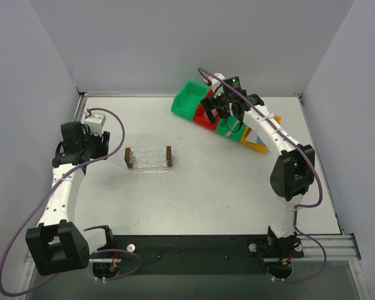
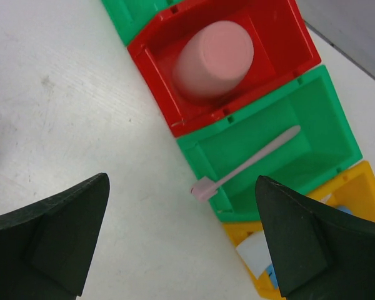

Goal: Prepare toiletry sets of a toothbrush and toothpaste on the tray

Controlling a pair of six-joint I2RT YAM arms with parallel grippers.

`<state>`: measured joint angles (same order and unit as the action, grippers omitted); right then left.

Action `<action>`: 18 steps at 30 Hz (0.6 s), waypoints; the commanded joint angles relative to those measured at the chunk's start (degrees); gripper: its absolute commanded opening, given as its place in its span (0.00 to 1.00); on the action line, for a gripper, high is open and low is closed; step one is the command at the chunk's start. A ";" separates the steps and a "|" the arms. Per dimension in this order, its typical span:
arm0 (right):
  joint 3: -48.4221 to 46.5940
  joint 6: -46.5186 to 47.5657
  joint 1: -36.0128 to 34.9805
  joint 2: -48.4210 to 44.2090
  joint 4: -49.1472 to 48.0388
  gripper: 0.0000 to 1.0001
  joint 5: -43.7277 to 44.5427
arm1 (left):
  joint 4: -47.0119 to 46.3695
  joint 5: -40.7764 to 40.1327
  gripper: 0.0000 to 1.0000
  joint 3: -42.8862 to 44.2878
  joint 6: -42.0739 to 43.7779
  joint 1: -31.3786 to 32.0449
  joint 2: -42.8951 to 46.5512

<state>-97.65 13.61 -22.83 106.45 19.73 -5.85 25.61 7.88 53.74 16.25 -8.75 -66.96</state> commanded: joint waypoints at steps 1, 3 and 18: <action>-9.04 -0.59 0.86 7.09 -0.30 0.96 -0.83 | -0.55 6.09 0.68 2.08 -1.92 -0.30 1.39; -13.61 -0.86 1.03 11.38 -0.30 0.96 -1.18 | -0.91 7.06 0.68 2.16 -2.45 -0.21 1.22; -23.38 0.28 2.44 24.24 -1.36 0.97 -0.92 | -2.40 7.59 0.68 0.76 -2.63 -0.12 -0.28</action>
<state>-117.58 13.69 -21.23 130.58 19.18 -6.28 25.52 13.98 53.74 14.09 -8.73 -66.81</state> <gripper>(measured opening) 0.972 0.681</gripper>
